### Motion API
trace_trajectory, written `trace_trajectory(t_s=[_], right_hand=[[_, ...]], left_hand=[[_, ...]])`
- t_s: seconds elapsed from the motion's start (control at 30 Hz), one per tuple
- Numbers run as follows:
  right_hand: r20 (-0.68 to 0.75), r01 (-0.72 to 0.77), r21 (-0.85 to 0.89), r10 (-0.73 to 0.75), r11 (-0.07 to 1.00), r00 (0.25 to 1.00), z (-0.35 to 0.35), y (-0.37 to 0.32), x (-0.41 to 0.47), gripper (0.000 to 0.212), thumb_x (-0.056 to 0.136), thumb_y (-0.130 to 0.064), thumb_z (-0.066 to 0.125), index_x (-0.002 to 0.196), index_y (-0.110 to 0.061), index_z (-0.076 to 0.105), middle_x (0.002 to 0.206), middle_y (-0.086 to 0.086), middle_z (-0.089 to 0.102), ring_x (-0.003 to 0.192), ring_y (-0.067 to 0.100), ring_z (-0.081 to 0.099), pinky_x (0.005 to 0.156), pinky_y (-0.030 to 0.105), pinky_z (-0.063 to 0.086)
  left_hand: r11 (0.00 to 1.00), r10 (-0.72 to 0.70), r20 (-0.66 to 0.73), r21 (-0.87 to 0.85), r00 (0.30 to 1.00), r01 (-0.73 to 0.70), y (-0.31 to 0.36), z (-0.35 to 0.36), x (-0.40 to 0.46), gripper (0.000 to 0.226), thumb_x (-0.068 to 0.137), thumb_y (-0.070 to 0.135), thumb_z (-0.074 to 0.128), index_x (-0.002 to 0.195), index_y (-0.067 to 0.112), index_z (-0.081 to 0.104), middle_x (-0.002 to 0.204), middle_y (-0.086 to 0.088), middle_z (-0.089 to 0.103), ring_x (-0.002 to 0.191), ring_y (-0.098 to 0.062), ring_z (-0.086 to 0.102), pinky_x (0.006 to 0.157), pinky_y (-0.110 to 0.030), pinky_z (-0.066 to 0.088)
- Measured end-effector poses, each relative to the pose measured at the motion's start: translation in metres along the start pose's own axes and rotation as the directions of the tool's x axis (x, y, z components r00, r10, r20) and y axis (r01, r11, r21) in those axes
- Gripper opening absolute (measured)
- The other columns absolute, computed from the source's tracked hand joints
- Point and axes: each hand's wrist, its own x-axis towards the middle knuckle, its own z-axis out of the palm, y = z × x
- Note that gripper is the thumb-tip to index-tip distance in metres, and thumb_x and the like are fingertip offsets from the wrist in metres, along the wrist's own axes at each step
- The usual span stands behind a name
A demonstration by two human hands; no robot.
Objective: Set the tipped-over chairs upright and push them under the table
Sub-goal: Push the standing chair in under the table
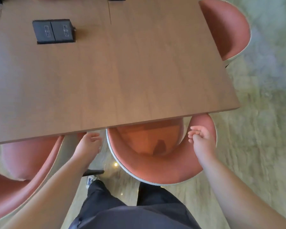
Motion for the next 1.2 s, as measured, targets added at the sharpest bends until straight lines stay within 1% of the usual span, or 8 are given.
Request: trace_trajectory(t_s=[0.1,0.17,0.23,0.33,0.6,0.9,1.07,1.2], right_hand=[[-0.038,0.008,-0.132,-0.013,0.991,0.999,-0.022,0.006,0.042,0.040,0.087,0.001,0.048,0.089,-0.037,0.061,0.099,-0.012,0.066,0.105,0.022,0.067,0.090,0.043,0.052],[-0.041,0.010,-0.230,-0.020,0.973,0.999,-0.034,0.007,0.058,0.041,0.085,-0.003,0.048,0.097,-0.040,0.060,0.107,-0.014,0.063,0.112,0.025,0.065,0.092,0.044,0.053],[-0.037,0.005,-0.351,-0.019,0.936,0.999,-0.045,0.012,0.076,0.045,0.085,-0.009,0.050,0.121,-0.034,0.059,0.124,-0.001,0.063,0.113,0.034,0.065,0.095,0.051,0.053],[-0.034,-0.056,-0.500,0.045,0.864,0.998,-0.051,0.020,0.102,0.061,0.086,-0.015,0.055,0.147,-0.022,0.047,0.143,0.009,0.058,0.117,0.037,0.063,0.099,0.049,0.051],[-0.001,-0.132,-0.586,0.163,0.800,0.987,-0.045,0.033,0.144,0.052,0.090,-0.022,0.065,0.135,-0.002,0.048,0.127,0.021,0.064,0.112,0.043,0.063,0.094,0.049,0.052],[0.037,-0.293,-0.459,0.348,0.839,0.937,-0.049,0.046,0.185,0.075,0.084,-0.039,0.080,0.141,-0.003,0.047,0.136,0.018,0.061,0.118,0.040,0.063,0.102,0.054,0.050],[0.186,-0.435,-0.326,0.508,0.839,0.841,-0.053,0.050,0.205,0.058,0.083,-0.024,0.084,0.130,-0.002,0.060,0.118,0.019,0.071,0.100,0.033,0.071,0.081,0.042,0.057],[0.123,-0.371,-0.356,0.437,0.858,0.891,-0.051,0.055,0.207,0.052,0.084,-0.016,0.081,0.129,-0.001,0.060,0.120,0.019,0.070,0.107,0.037,0.069,0.099,0.050,0.053]], left_hand=[[0.987,-0.095,-0.047,0.125,0.994,0.101,-0.002,0.035,0.001,0.067,0.095,0.022,0.068,0.157,0.016,0.042,0.155,-0.011,0.055,0.124,-0.029,0.061,0.101,-0.040,0.046],[0.983,-0.115,-0.080,0.135,0.990,0.125,-0.001,0.051,0.005,0.077,0.096,0.026,0.068,0.163,0.018,0.031,0.161,-0.011,0.048,0.105,-0.020,0.063,0.088,-0.035,0.043],[0.978,-0.157,-0.108,0.121,0.982,0.170,0.000,0.067,0.015,0.078,0.097,0.024,0.067,0.164,0.017,0.027,0.156,-0.013,0.052,0.095,-0.019,0.063,0.083,-0.033,0.041],[0.976,-0.208,-0.121,0.036,0.971,0.214,-0.002,0.086,0.026,0.075,0.095,0.019,0.067,0.161,0.016,0.033,0.136,-0.013,0.062,0.111,-0.034,0.064,0.091,-0.038,0.047],[0.962,-0.270,-0.166,-0.002,0.948,0.274,-0.008,0.103,0.051,0.055,0.090,0.030,0.078,0.134,0.007,0.055,0.118,-0.017,0.070,0.100,-0.038,0.070,0.093,-0.051,0.059],[0.940,-0.339,-0.173,-0.090,0.925,0.328,-0.010,0.106,0.071,0.051,0.078,0.037,0.091,0.112,0.007,0.067,0.097,-0.013,0.074,0.084,-0.032,0.073,0.080,-0.043,0.060],[0.898,-0.420,-0.029,-0.155,0.907,0.411,-0.011,0.097,0.088,0.041,0.080,0.012,0.089,0.114,0.001,0.069,0.105,-0.022,0.076,0.095,-0.038,0.076,0.092,-0.053,0.061],[0.936,-0.351,-0.118,-0.080,0.929,0.344,-0.018,0.098,0.092,0.034,0.082,0.012,0.085,0.109,0.010,0.065,0.093,-0.011,0.072,0.081,-0.030,0.072,0.073,-0.038,0.058]])
